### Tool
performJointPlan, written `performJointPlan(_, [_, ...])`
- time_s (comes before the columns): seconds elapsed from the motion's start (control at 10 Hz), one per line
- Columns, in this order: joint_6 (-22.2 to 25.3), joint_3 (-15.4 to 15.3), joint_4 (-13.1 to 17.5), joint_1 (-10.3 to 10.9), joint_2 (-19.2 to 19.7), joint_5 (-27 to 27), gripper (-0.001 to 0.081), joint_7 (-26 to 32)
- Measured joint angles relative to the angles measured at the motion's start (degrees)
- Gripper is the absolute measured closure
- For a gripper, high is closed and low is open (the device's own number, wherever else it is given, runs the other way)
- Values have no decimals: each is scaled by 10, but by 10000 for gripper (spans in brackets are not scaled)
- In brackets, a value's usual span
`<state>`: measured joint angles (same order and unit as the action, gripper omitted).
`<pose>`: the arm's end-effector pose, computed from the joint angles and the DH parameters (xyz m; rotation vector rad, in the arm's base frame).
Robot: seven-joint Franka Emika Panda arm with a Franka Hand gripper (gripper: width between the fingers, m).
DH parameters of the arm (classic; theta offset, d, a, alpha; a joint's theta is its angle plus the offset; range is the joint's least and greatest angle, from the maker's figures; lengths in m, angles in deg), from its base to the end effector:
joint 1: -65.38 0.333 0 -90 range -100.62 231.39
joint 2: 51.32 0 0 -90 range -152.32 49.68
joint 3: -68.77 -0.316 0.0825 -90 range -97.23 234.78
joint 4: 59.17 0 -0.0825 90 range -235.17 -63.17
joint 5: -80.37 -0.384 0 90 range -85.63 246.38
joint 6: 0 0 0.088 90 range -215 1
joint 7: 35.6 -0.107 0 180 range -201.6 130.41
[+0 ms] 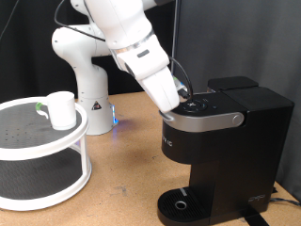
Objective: Make a cup of coffee with the keurig machine
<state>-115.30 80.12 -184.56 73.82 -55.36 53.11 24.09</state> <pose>0.5113 0.0002 0.4143 -2.5170 -1.0085 -0.1838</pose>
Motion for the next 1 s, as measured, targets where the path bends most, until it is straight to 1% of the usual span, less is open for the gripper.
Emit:
performJointPlan(0.8, [-11,0,-4,0,11,-1,806,8])
performJointPlan(1.0, [-16,6,-4,-1,8,-36,806,38])
